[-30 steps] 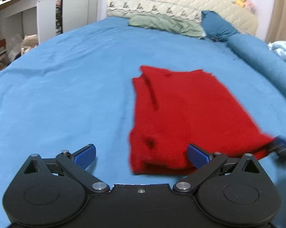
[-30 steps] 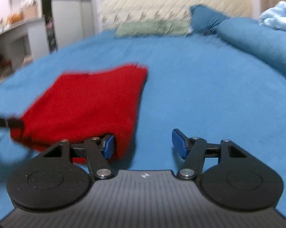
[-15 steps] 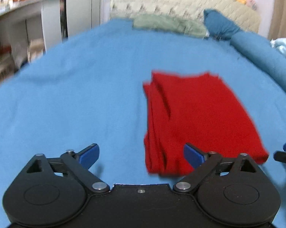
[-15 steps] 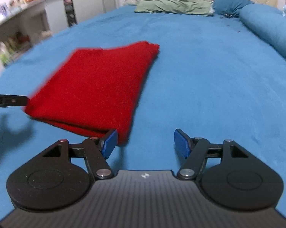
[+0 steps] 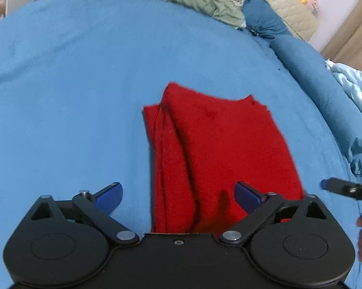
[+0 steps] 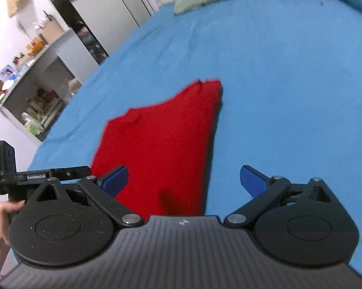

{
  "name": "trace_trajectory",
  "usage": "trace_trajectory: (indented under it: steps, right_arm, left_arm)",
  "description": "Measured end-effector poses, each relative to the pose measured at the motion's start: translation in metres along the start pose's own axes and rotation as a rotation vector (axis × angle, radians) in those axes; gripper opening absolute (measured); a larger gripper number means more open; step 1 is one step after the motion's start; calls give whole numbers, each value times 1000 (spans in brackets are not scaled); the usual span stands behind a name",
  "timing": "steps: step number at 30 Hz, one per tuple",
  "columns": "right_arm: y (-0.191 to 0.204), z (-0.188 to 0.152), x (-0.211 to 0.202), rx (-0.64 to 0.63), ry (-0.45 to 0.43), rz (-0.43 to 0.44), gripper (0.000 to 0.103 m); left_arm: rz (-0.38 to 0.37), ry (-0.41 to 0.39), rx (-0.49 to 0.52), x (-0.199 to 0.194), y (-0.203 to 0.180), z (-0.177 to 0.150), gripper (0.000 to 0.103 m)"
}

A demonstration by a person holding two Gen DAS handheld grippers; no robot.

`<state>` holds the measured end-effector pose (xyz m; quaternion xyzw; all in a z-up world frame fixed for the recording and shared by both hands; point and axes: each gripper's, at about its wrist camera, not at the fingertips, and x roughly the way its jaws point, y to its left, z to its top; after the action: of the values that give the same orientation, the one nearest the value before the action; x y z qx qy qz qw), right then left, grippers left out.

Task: Fold small clothes

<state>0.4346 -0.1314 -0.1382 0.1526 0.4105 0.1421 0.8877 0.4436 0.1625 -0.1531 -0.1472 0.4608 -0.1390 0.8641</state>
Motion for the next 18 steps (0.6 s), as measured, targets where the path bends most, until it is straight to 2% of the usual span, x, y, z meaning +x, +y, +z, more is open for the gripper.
trace_trajectory:
  steps: [3,5,6,7,9,10,12,15,18]
  right_arm:
    - [-6,-6,30,24,24,-5,103]
    - [-10,-9,46,43,34,15,99]
    - [-10,-10,54,53,42,17,93]
    - [-11,-10,59,64,44,22,89]
    - [-9,-10,64,78,41,72,49]
    - [-7,-10,62,82,41,81,48]
    - [3,-8,52,39,21,64,38]
    - [14,-1,30,12,-7,80,36]
    - [21,-2,-12,-5,-33,100,36]
  left_arm:
    - [-29,-22,-8,8,5,-3,94]
    - [-38,-23,10,9,4,-4,88]
    - [-28,-19,20,13,1,-4,82]
    - [-26,-22,30,14,-2,-3,66]
    - [-68,-5,10,14,-5,-1,44]
    - [-58,-10,3,11,-7,1,34]
    - [-56,-27,22,1,-14,1,29]
    - [-81,-58,84,-25,-38,0,28]
    - [-108,-90,124,-59,-67,-13,28]
